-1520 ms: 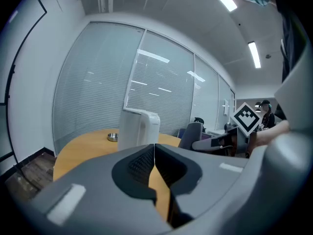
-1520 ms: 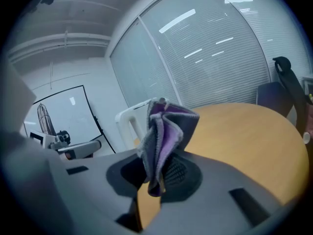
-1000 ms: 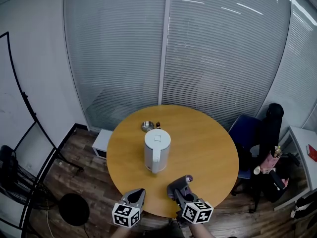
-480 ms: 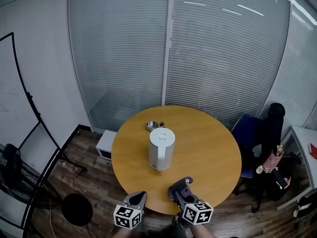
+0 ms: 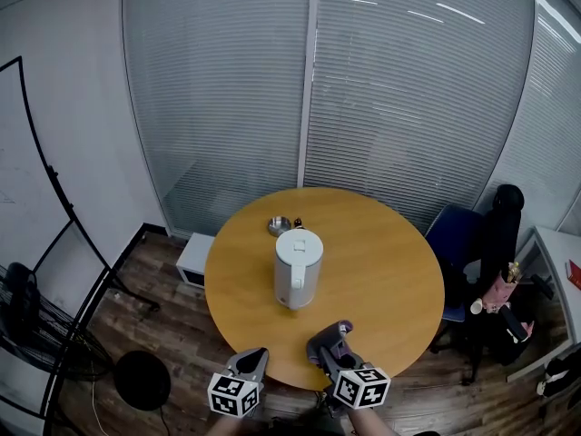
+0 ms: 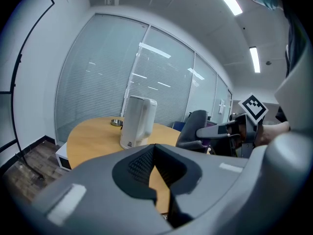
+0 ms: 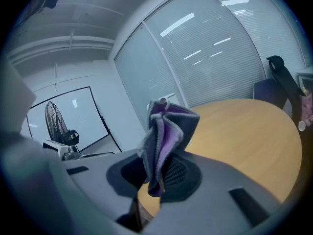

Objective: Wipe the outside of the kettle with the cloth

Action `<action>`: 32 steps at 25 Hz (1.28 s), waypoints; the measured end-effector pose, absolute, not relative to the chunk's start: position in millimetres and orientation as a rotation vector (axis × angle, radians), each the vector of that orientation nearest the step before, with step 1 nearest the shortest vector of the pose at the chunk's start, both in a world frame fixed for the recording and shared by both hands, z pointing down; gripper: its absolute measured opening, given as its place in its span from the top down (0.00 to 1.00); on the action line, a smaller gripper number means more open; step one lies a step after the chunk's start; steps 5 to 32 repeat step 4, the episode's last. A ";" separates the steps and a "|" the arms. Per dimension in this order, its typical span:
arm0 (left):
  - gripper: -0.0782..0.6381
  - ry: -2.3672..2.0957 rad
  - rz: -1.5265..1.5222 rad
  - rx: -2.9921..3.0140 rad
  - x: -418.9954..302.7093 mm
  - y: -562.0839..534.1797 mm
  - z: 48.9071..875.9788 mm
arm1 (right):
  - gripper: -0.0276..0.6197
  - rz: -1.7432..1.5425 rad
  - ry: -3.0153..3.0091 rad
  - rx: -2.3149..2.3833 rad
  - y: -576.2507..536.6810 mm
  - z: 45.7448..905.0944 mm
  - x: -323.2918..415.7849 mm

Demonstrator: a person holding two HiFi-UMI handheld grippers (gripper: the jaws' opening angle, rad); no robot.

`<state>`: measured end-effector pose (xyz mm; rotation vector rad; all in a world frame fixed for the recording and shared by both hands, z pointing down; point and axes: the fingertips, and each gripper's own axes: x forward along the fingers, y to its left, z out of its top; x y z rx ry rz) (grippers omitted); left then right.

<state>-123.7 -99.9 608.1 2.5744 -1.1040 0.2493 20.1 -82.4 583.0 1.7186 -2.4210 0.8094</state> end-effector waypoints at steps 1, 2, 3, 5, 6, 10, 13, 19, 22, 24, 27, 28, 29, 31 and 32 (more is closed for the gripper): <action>0.88 -1.103 0.247 2.575 -123.7 -100.5 608.0 | 0.87 0.808 -2.421 1.720 -83.3 583.0 19.7; 0.88 -1.102 0.245 2.577 -123.9 -101.3 608.1 | 0.87 0.807 -2.422 1.720 -84.3 583.0 19.1; 0.88 -1.102 0.244 2.578 -124.1 -102.1 608.3 | 0.87 0.806 -2.423 1.721 -85.5 583.0 18.4; 0.88 -1.101 0.244 2.578 -124.5 -102.9 608.7 | 0.87 0.805 -2.425 1.721 -86.7 583.0 17.6; 0.88 -1.101 0.244 2.578 -124.5 -102.9 608.7 | 0.87 0.805 -2.425 1.721 -86.7 583.0 17.6; 0.88 -1.101 0.244 2.578 -124.5 -102.9 608.7 | 0.87 0.805 -2.425 1.721 -86.7 583.0 17.6; 0.88 -1.101 0.244 2.578 -124.5 -102.9 608.7 | 0.87 0.805 -2.425 1.721 -86.7 583.0 17.6; 0.88 -1.101 0.244 2.578 -124.5 -102.9 608.7 | 0.87 0.805 -2.425 1.721 -86.7 583.0 17.6; 0.88 -1.101 0.244 2.578 -124.5 -102.9 608.7 | 0.87 0.805 -2.425 1.721 -86.7 583.0 17.6; 0.88 -1.101 0.244 2.578 -124.5 -102.9 608.7 | 0.87 0.805 -2.425 1.721 -86.7 583.0 17.6; 0.88 -1.101 0.244 2.578 -124.5 -102.9 608.7 | 0.87 0.805 -2.425 1.721 -86.7 583.0 17.6; 0.88 -1.101 0.244 2.578 -124.5 -102.9 608.7 | 0.87 0.805 -2.425 1.721 -86.7 583.0 17.6; 0.88 -1.101 0.244 2.578 -124.5 -102.9 608.7 | 0.87 0.805 -2.425 1.721 -86.7 583.0 17.6; 0.88 -1.101 0.244 2.578 -124.5 -102.9 608.7 | 0.87 0.805 -2.425 1.721 -86.7 583.0 17.6; 0.88 -1.101 0.244 2.578 -124.5 -102.9 608.7 | 0.87 0.805 -2.425 1.721 -86.7 583.0 17.6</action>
